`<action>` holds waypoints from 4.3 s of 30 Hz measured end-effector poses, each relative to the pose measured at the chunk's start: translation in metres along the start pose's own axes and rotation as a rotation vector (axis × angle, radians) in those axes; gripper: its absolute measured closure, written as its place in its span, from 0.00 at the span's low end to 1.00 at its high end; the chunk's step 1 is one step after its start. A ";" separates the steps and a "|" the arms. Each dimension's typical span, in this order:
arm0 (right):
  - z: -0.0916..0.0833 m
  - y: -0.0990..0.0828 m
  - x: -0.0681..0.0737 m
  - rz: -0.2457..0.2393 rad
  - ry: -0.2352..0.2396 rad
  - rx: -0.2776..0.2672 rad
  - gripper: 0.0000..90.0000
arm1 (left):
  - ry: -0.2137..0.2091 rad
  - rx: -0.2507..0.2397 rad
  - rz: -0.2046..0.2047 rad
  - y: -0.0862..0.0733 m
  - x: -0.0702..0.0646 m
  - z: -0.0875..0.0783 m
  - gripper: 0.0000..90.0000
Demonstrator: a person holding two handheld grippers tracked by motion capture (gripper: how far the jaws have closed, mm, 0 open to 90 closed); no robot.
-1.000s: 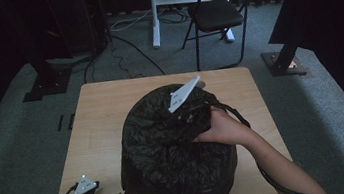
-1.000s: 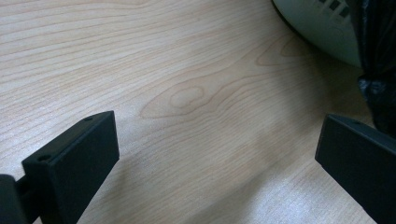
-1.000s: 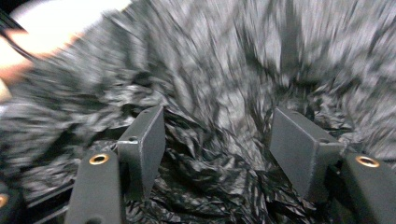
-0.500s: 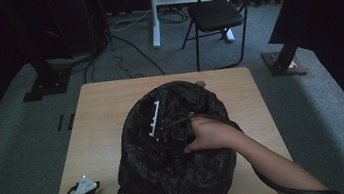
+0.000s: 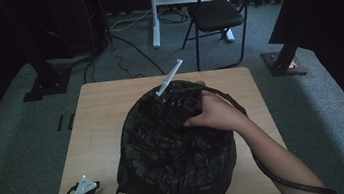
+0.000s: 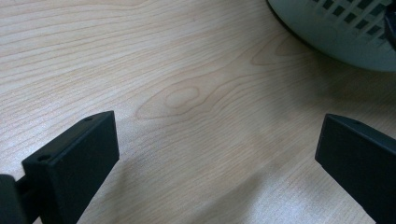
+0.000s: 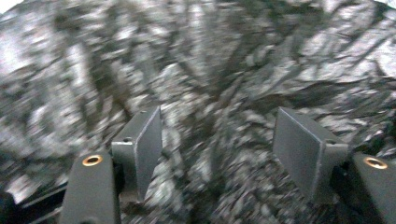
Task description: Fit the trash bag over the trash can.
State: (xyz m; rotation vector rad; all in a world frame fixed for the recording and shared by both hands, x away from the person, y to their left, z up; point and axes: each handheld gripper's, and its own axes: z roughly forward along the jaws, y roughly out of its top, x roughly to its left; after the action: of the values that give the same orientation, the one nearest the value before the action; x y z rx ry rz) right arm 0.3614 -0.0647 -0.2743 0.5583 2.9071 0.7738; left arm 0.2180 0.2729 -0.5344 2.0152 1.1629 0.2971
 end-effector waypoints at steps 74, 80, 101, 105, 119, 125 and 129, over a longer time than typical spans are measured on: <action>-0.055 -0.128 -0.006 0.038 0.058 -0.598 0.14 | -0.021 -0.009 -0.007 -0.001 -0.001 0.001 0.00; -0.060 -0.154 -0.016 0.099 0.010 -0.672 0.14 | -0.029 -0.029 -0.015 -0.001 -0.001 -0.001 0.00; -0.043 -0.246 -0.026 0.247 -0.048 -0.773 0.13 | -0.020 -0.121 -0.012 -0.009 0.003 -0.015 0.00; -0.034 -0.261 -0.026 0.281 -0.055 -0.781 0.13 | -0.008 -0.106 -0.005 -0.009 0.003 -0.014 0.00; 0.004 -0.305 -0.015 0.368 -0.121 -0.754 0.13 | -0.001 -0.094 -0.009 -0.012 0.003 -0.013 0.00; 0.025 -0.325 -0.012 0.418 -0.131 -0.722 0.13 | 0.000 -0.090 -0.010 -0.013 0.004 -0.013 0.00; 0.032 -0.338 -0.007 0.438 -0.153 -0.722 0.13 | 0.003 -0.088 -0.013 -0.013 0.005 -0.013 0.00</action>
State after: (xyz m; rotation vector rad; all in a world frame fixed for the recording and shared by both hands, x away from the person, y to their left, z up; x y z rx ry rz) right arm 0.2635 -0.3249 -0.4692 1.0883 2.1449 1.6298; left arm 0.2057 0.2869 -0.5360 1.9300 1.1452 0.3396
